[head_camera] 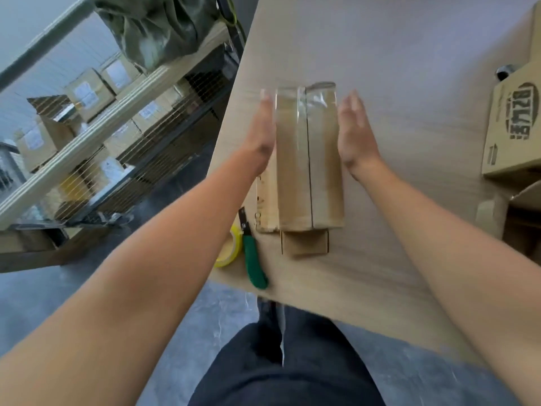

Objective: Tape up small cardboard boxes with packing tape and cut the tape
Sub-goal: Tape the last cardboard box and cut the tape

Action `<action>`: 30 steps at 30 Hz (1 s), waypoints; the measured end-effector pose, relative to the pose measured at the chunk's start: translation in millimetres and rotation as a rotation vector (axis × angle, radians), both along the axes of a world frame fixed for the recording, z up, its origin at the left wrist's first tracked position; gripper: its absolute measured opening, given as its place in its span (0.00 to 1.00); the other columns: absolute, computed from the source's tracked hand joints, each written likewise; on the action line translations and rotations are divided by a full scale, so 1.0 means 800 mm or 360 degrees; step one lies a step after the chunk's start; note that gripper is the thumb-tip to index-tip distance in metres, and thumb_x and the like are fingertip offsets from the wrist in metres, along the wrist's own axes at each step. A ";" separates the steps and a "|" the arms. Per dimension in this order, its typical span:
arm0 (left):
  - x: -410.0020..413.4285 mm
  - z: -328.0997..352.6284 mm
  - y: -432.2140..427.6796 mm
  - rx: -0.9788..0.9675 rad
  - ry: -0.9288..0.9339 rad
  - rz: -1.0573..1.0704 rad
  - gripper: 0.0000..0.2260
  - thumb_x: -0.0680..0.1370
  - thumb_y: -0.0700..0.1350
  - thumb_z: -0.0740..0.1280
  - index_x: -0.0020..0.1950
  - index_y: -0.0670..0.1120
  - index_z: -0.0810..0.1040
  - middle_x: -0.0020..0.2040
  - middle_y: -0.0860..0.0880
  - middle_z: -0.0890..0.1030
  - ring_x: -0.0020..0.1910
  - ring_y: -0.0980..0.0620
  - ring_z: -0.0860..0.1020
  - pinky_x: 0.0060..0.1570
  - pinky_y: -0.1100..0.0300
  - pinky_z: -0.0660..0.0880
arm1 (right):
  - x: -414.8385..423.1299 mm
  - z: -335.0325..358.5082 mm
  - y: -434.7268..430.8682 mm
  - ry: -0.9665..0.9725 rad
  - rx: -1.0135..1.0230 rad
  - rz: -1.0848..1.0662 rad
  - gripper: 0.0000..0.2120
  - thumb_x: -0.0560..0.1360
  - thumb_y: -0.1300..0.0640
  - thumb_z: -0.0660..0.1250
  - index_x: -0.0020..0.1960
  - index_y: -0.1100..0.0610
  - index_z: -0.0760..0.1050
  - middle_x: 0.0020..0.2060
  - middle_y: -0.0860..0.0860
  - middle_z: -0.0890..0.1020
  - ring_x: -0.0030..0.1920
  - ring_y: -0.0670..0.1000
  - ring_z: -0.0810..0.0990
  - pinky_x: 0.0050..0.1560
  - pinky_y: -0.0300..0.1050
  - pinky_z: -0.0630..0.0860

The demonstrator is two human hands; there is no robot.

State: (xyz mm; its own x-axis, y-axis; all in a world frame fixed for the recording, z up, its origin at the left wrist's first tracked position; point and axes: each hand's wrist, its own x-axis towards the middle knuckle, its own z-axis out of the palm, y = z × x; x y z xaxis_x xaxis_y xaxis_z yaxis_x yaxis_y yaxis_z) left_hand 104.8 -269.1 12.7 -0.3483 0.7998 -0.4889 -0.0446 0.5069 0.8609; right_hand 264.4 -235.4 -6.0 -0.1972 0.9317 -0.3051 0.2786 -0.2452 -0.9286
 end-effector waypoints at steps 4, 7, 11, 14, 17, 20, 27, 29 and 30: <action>0.021 0.025 -0.098 0.0247 0.0804 -0.0178 0.27 0.83 0.57 0.55 0.81 0.46 0.59 0.81 0.47 0.57 0.80 0.50 0.54 0.79 0.52 0.52 | 0.062 0.019 -0.093 -0.0089 0.0138 0.0032 0.31 0.81 0.43 0.55 0.80 0.56 0.59 0.78 0.49 0.63 0.77 0.45 0.61 0.77 0.40 0.55; 0.062 0.006 -0.169 0.0479 0.1094 -0.0450 0.28 0.84 0.53 0.58 0.81 0.43 0.58 0.82 0.44 0.52 0.81 0.47 0.48 0.79 0.53 0.48 | 0.084 0.001 -0.163 -0.0068 0.0012 0.0024 0.30 0.83 0.44 0.55 0.82 0.54 0.55 0.81 0.48 0.58 0.79 0.43 0.56 0.79 0.42 0.52; 0.079 -0.033 -0.190 0.0350 0.0709 -0.0415 0.29 0.85 0.49 0.59 0.83 0.45 0.50 0.83 0.45 0.46 0.81 0.53 0.44 0.76 0.65 0.44 | 0.058 -0.029 -0.199 0.0043 -0.0082 0.0032 0.28 0.86 0.53 0.55 0.82 0.56 0.50 0.81 0.49 0.56 0.79 0.42 0.55 0.80 0.42 0.51; 0.065 -0.079 -0.191 0.0586 0.0494 -0.0263 0.26 0.85 0.45 0.58 0.81 0.42 0.56 0.83 0.42 0.51 0.82 0.50 0.47 0.80 0.56 0.46 | 0.031 -0.058 -0.205 0.0299 -0.0035 -0.0196 0.27 0.85 0.53 0.54 0.81 0.59 0.53 0.79 0.52 0.61 0.79 0.47 0.60 0.80 0.47 0.57; 0.060 -0.117 -0.188 0.0846 0.0400 -0.0184 0.23 0.85 0.44 0.54 0.80 0.37 0.58 0.81 0.37 0.55 0.82 0.44 0.51 0.80 0.49 0.50 | 0.010 -0.084 -0.209 0.0425 0.0004 -0.0477 0.28 0.84 0.45 0.52 0.79 0.58 0.60 0.77 0.50 0.66 0.77 0.44 0.64 0.78 0.46 0.59; 0.066 -0.126 -0.185 0.0968 0.0270 -0.0103 0.23 0.86 0.44 0.49 0.81 0.36 0.54 0.82 0.39 0.55 0.82 0.49 0.52 0.80 0.52 0.49 | -0.005 -0.097 -0.211 0.0487 -0.0095 -0.0791 0.35 0.81 0.35 0.52 0.79 0.55 0.61 0.77 0.45 0.66 0.70 0.33 0.64 0.73 0.35 0.60; 0.064 -0.075 -0.198 0.0161 -0.0304 -0.0395 0.26 0.85 0.60 0.46 0.81 0.59 0.39 0.83 0.56 0.45 0.79 0.59 0.48 0.77 0.54 0.47 | -0.010 -0.059 -0.209 0.0244 -0.0350 -0.1167 0.42 0.76 0.28 0.48 0.81 0.53 0.55 0.79 0.52 0.61 0.78 0.51 0.60 0.78 0.52 0.57; 0.069 -0.054 -0.198 -0.0082 -0.0262 -0.0614 0.27 0.85 0.60 0.48 0.81 0.59 0.40 0.83 0.54 0.48 0.80 0.53 0.52 0.76 0.52 0.51 | -0.009 -0.040 -0.219 0.0090 -0.0360 -0.1320 0.39 0.79 0.32 0.54 0.80 0.56 0.56 0.77 0.56 0.61 0.75 0.56 0.64 0.74 0.56 0.61; 0.071 -0.043 -0.196 -0.0129 -0.0223 -0.0651 0.27 0.85 0.59 0.49 0.82 0.56 0.45 0.82 0.54 0.52 0.79 0.53 0.56 0.76 0.52 0.54 | -0.007 -0.033 -0.220 0.0046 -0.0382 -0.1402 0.38 0.79 0.35 0.57 0.79 0.58 0.56 0.76 0.58 0.62 0.73 0.58 0.66 0.73 0.57 0.64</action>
State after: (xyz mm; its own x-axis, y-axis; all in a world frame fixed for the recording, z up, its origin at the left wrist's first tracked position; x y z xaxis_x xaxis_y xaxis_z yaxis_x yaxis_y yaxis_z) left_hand 161.3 -426.0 -21.7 0.0634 0.8153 -0.5755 0.0602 0.5725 0.8177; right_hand 258.5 -411.5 -32.5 0.5446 0.6609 -0.5163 -0.1233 -0.5458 -0.8288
